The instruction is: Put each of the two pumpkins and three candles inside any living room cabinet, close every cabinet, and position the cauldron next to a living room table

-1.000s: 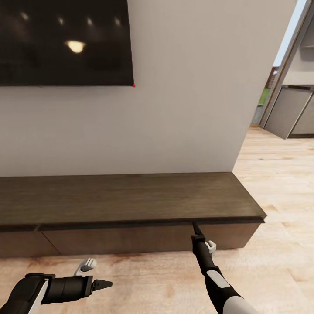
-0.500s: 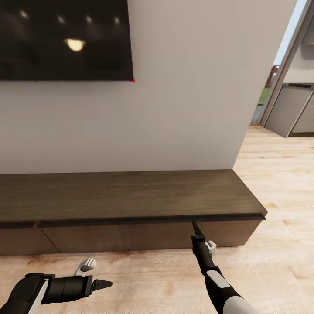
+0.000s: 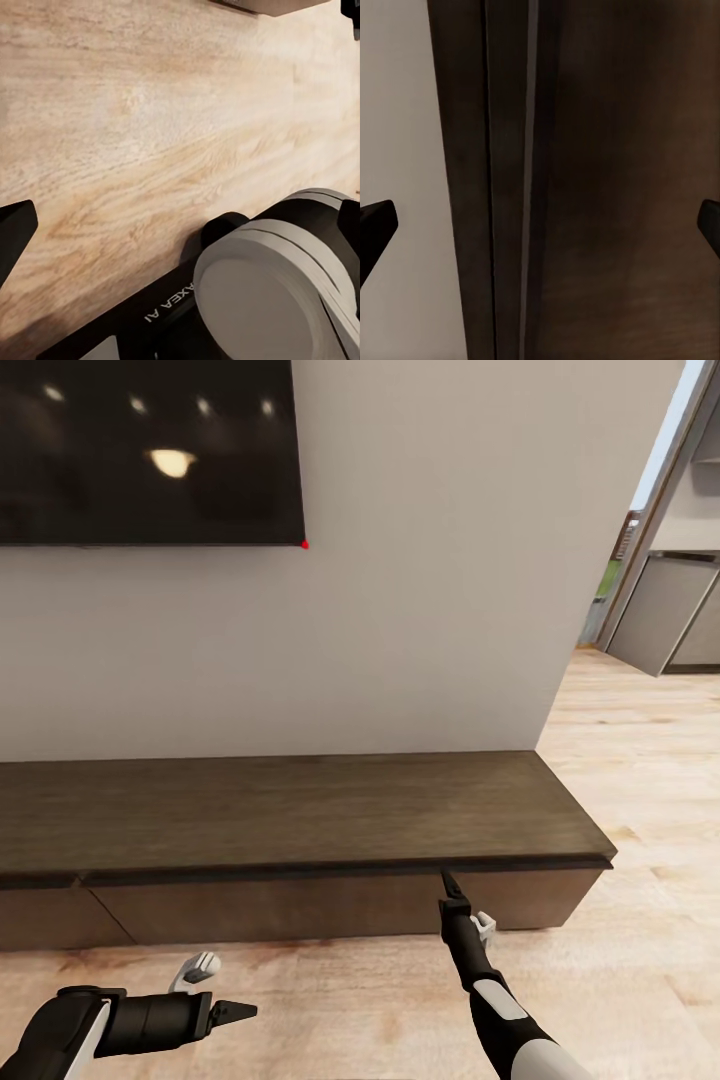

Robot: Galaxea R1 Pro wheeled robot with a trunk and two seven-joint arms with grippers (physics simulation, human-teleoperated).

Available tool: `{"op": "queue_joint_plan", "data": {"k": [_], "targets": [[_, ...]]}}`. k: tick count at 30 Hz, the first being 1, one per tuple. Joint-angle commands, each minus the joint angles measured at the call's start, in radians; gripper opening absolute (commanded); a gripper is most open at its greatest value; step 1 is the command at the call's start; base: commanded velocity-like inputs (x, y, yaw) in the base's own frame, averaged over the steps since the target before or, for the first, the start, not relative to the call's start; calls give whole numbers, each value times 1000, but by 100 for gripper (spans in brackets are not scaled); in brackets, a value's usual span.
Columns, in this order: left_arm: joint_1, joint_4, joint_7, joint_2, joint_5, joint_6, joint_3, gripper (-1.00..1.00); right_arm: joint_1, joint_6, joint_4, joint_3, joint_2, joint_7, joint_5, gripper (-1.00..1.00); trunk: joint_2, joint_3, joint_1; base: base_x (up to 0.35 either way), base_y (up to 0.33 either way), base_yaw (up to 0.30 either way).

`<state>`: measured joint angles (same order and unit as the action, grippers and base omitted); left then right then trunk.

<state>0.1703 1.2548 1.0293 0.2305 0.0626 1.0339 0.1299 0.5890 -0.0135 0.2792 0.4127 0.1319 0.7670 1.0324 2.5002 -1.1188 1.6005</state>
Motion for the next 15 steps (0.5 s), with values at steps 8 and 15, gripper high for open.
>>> {"op": "queue_joint_plan", "data": {"k": [8, 15], "targets": [[0, 0, 0, 0, 0, 0, -1, 100, 0, 0, 0, 0, 0, 0, 0, 100, 0, 0, 0, 26, 0, 0], [0, 0, -1, 0, 0, 0, -1, 100, 0, -2, 0, 0, 0, 0, 0, 100, 0, 0, 0, 32, 0, 0]]}}
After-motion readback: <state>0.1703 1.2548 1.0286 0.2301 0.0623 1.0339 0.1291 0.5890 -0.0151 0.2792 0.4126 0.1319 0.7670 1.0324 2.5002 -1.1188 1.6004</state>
